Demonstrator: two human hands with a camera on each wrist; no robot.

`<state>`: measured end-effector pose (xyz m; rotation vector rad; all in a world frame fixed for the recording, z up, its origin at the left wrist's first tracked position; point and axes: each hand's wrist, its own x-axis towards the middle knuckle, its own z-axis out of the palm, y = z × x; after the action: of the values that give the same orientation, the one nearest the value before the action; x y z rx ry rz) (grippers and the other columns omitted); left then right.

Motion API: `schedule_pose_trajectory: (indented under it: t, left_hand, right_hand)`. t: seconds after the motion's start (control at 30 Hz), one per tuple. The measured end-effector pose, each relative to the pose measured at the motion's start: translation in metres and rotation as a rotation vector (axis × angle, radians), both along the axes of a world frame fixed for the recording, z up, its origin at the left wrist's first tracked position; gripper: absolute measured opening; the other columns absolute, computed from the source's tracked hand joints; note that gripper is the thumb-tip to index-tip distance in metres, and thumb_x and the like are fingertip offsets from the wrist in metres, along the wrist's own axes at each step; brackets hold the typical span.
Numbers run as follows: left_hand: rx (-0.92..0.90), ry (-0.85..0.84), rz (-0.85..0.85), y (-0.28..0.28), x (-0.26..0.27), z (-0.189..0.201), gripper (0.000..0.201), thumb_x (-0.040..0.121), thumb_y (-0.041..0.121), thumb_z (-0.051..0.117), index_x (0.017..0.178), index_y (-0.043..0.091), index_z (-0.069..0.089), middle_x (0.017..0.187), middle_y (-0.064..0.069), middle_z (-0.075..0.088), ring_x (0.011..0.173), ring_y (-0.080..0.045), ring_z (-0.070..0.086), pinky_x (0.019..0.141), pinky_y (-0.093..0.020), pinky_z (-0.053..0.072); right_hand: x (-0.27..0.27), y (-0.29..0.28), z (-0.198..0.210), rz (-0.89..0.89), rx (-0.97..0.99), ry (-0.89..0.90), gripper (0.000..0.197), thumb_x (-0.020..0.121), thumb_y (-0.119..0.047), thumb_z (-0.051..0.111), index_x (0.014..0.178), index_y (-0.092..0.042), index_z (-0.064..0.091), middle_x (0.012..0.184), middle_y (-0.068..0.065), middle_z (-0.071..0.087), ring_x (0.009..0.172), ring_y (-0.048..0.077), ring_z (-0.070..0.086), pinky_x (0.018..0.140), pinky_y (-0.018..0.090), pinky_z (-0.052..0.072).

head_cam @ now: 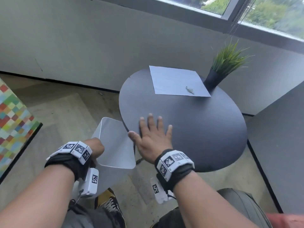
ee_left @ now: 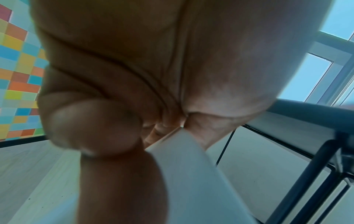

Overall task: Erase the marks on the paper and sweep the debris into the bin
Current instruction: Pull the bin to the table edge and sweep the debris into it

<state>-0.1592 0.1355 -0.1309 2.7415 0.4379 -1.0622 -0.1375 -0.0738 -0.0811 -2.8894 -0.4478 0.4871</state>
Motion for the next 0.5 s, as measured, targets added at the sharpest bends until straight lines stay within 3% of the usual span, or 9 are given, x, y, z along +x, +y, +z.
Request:
schedule_pose_trajectory:
  t: [0.07, 0.13, 0.2, 0.23, 0.3, 0.37, 0.43, 0.5]
  left_hand:
    - [-0.035, -0.024, 0.035, 0.004, -0.001, -0.001, 0.023, 0.093, 0.011, 0.042, 0.1, 0.003, 0.063, 0.108, -0.016, 0.069, 0.095, -0.03, 0.065, 0.064, -0.026, 0.042]
    - [-0.058, -0.024, 0.027, 0.007, -0.001, -0.002, 0.025, 0.095, 0.015, 0.046, 0.103, 0.001, 0.065, 0.109, -0.017, 0.069, 0.099, -0.029, 0.066, 0.068, -0.026, 0.045]
    - [-0.044, -0.015, 0.035, 0.005, -0.001, 0.002, 0.028, 0.096, 0.011, 0.043, 0.11, -0.002, 0.063, 0.115, -0.017, 0.066, 0.107, -0.029, 0.063, 0.071, -0.026, 0.046]
    - [-0.041, -0.023, 0.03, 0.003, -0.002, 0.004, 0.031, 0.096, 0.009, 0.04, 0.114, -0.003, 0.062, 0.119, -0.018, 0.064, 0.111, -0.029, 0.062, 0.074, -0.028, 0.045]
    - [-0.029, -0.04, 0.011, 0.0, -0.003, 0.007, 0.034, 0.097, 0.006, 0.036, 0.119, -0.005, 0.059, 0.125, -0.019, 0.06, 0.115, -0.029, 0.059, 0.084, -0.028, 0.045]
    - [-0.028, -0.048, -0.02, 0.0, -0.002, 0.007, 0.034, 0.097, 0.005, 0.035, 0.119, -0.006, 0.059, 0.126, -0.02, 0.06, 0.115, -0.029, 0.059, 0.084, -0.027, 0.044]
    - [-0.032, -0.053, -0.042, 0.001, -0.001, 0.007, 0.035, 0.097, 0.003, 0.034, 0.119, -0.007, 0.059, 0.127, -0.02, 0.059, 0.114, -0.03, 0.059, 0.085, -0.028, 0.045]
    - [-0.032, -0.063, -0.028, 0.002, -0.004, 0.008, 0.035, 0.097, 0.002, 0.034, 0.118, -0.009, 0.058, 0.126, -0.022, 0.059, 0.114, -0.031, 0.059, 0.089, -0.03, 0.046]
  right_hand:
    - [-0.012, 0.029, 0.006, 0.276, 0.076, 0.03, 0.07, 0.092, -0.071, 0.017, 0.153, -0.037, 0.01, 0.164, -0.006, -0.007, 0.15, 0.022, -0.015, 0.116, 0.057, -0.013]
    - [-0.025, 0.031, 0.016, 0.454, 0.309, 0.048, 0.06, 0.097, -0.061, 0.031, 0.152, -0.037, 0.02, 0.164, -0.008, 0.009, 0.15, 0.011, 0.002, 0.122, 0.044, -0.001]
    - [-0.032, 0.002, 0.022, 0.371, 0.572, -0.009, 0.059, 0.098, -0.054, 0.04, 0.152, -0.035, 0.025, 0.162, -0.01, 0.019, 0.148, 0.002, 0.012, 0.122, 0.032, 0.01]
    - [-0.033, -0.024, 0.02, 0.246, 0.629, -0.103, 0.061, 0.097, -0.056, 0.038, 0.152, -0.033, 0.026, 0.161, -0.009, 0.021, 0.147, 0.0, 0.013, 0.122, 0.032, 0.012]
    - [-0.033, -0.091, 0.014, -0.104, 0.568, -0.259, 0.067, 0.095, -0.064, 0.029, 0.153, -0.03, 0.022, 0.162, -0.007, 0.019, 0.148, 0.003, 0.011, 0.122, 0.036, 0.013]
    - [-0.037, -0.147, 0.009, -0.385, 0.406, -0.233, 0.084, 0.087, -0.078, 0.017, 0.154, -0.026, 0.02, 0.162, -0.002, 0.018, 0.149, 0.009, 0.011, 0.122, 0.037, 0.01]
    - [-0.045, -0.16, 0.003, -0.398, 0.21, -0.167, 0.099, 0.077, -0.086, 0.002, 0.154, -0.026, 0.021, 0.163, 0.001, 0.016, 0.15, 0.016, 0.009, 0.122, 0.042, 0.008]
    - [-0.054, -0.134, -0.006, -0.332, 0.009, -0.15, 0.091, 0.08, -0.081, -0.006, 0.154, -0.031, 0.012, 0.165, -0.002, -0.001, 0.15, 0.02, -0.006, 0.12, 0.052, -0.001]
